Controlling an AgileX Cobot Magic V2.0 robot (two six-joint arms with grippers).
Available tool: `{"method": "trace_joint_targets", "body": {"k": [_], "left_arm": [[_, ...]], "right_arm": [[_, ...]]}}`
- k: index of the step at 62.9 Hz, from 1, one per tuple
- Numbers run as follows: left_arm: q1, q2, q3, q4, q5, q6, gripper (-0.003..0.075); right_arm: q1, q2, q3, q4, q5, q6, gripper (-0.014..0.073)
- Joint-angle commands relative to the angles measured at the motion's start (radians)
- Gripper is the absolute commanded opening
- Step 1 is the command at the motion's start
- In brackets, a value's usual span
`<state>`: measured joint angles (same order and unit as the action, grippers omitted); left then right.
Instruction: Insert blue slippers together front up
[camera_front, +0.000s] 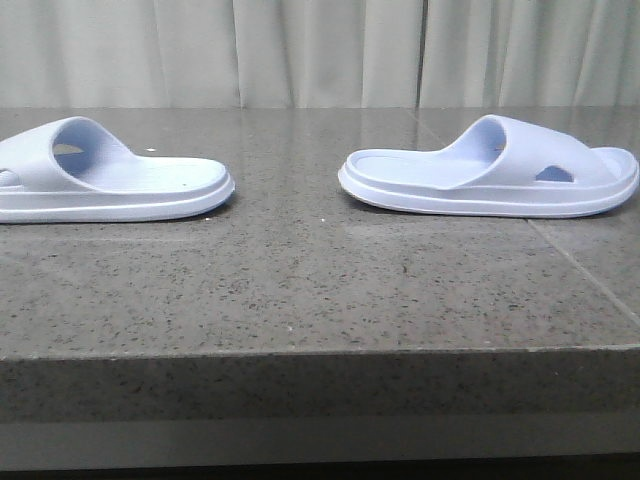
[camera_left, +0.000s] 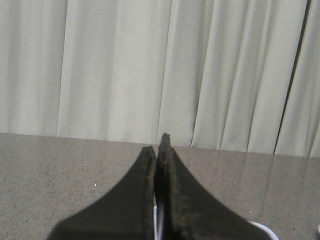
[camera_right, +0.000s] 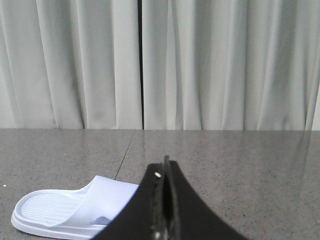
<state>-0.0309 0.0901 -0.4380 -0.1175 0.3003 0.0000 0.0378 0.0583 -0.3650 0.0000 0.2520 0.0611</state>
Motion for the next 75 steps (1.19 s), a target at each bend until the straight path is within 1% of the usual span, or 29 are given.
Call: {"method": "trace_joint_targets", "body": {"k": [1, 13, 24, 33, 44, 53, 57, 61, 62, 65, 66, 68, 70, 72, 75], "left_arm": [[-0.006, 0.09, -0.116, 0.01, 0.05, 0.0, -0.002], [-0.006, 0.255, -0.243, 0.01, 0.186, 0.0, -0.002], [-0.006, 0.341, -0.232, 0.01, 0.187, 0.0, -0.002], [-0.006, 0.387, -0.208, 0.01, 0.174, 0.0, -0.002], [-0.006, 0.429, -0.198, 0.012, 0.202, 0.0, -0.002], [-0.006, 0.445, -0.198, 0.045, 0.208, 0.0, -0.0015], [-0.006, 0.453, -0.198, 0.066, 0.224, 0.0, 0.003], [-0.006, 0.458, -0.198, 0.079, 0.245, 0.0, 0.0131], [-0.006, 0.461, -0.198, 0.082, 0.248, 0.0, 0.016], [-0.006, 0.466, -0.198, 0.081, 0.254, 0.0, 0.0287], [-0.006, 0.468, -0.198, 0.081, 0.254, 0.0, 0.0318], [-0.006, 0.468, -0.198, 0.081, 0.25, 0.0, 0.039], [-0.006, 0.468, -0.198, 0.081, 0.247, 0.0, 0.0435], [-0.006, 0.468, -0.198, 0.081, 0.245, 0.0, 0.0468], [-0.006, 0.468, -0.198, 0.079, 0.245, 0.0, 0.0495]], "right_arm": [[-0.006, 0.08, -0.106, -0.01, 0.027, -0.005, -0.0068], [-0.006, 0.228, -0.19, -0.01, 0.131, -0.005, -0.0068], [-0.006, 0.326, -0.188, -0.01, 0.199, -0.005, -0.0068], [-0.006, 0.377, -0.188, -0.01, 0.206, -0.005, -0.0068], [-0.006, 0.414, -0.188, -0.01, 0.228, -0.005, -0.0068], [-0.006, 0.424, -0.188, -0.01, 0.269, -0.005, -0.0064], [-0.006, 0.425, -0.188, -0.01, 0.299, -0.009, -0.0055], [-0.006, 0.425, -0.188, -0.01, 0.328, -0.009, 0.0], [-0.006, 0.425, -0.188, -0.01, 0.333, -0.009, 0.0029], [-0.006, 0.425, -0.188, -0.01, 0.346, -0.009, 0.0103], [-0.006, 0.425, -0.188, -0.01, 0.348, -0.009, 0.0132], [-0.006, 0.425, -0.188, -0.01, 0.35, -0.009, 0.0209], [-0.006, 0.425, -0.188, -0.01, 0.35, -0.009, 0.0288], [-0.006, 0.425, -0.188, -0.01, 0.35, -0.009, 0.0348], [-0.006, 0.425, -0.188, -0.01, 0.35, -0.009, 0.0433]]}}
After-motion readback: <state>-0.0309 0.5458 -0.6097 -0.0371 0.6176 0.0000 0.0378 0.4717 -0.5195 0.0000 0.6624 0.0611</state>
